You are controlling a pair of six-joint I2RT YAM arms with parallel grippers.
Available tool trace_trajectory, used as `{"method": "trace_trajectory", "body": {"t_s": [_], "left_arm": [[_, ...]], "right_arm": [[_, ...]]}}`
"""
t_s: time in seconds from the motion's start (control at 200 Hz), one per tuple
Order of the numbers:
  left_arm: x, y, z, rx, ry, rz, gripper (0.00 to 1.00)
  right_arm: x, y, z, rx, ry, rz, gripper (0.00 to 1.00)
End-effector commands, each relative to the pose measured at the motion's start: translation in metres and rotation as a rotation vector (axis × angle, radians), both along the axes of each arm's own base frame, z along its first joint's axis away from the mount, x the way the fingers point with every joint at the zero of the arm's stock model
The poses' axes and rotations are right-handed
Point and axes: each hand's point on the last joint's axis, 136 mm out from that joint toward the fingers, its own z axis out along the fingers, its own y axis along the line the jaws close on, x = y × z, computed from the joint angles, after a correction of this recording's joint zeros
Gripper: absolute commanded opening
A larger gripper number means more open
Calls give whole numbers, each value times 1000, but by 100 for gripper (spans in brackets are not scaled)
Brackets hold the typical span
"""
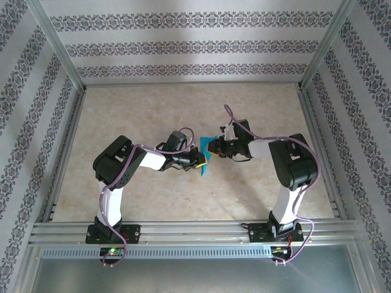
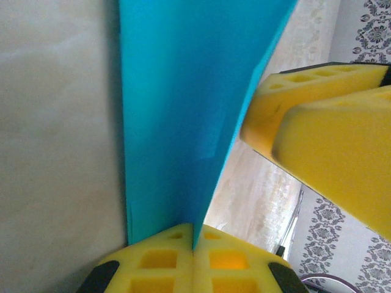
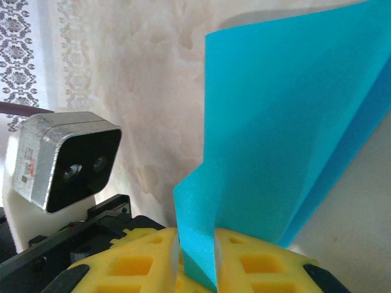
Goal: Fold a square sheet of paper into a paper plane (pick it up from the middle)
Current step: Fold the wing for the fifth time at the center of the table.
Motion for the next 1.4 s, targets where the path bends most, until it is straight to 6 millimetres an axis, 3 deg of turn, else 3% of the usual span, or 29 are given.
{"method": "trace_trajectory", "body": {"t_s": [0.0,0.205,0.53,0.67,0.859,1.134,1.394], "left_arm": [[3,6,-10,-3,20,27,0],[2,7,-13,0,25,26,1],[1,9,-17,16,28,22,17],[1,10,-19,26,29,24,18],[0,14,-25,53,37,36,13],[1,20,-29,68,49,62,5],[2,22,-32,53,59,84,0]], "right_arm": [[5,9,3,24,-17,28,23],[6,12,-5,16,-2,32,24],[6,15,-12,3,18,32,26],[6,16,-12,-6,24,24,28],[7,20,-2,4,9,29,29],[12,-2,21,9,-65,-23,29],[-5,-7,4,-18,-21,-5,29]]}}
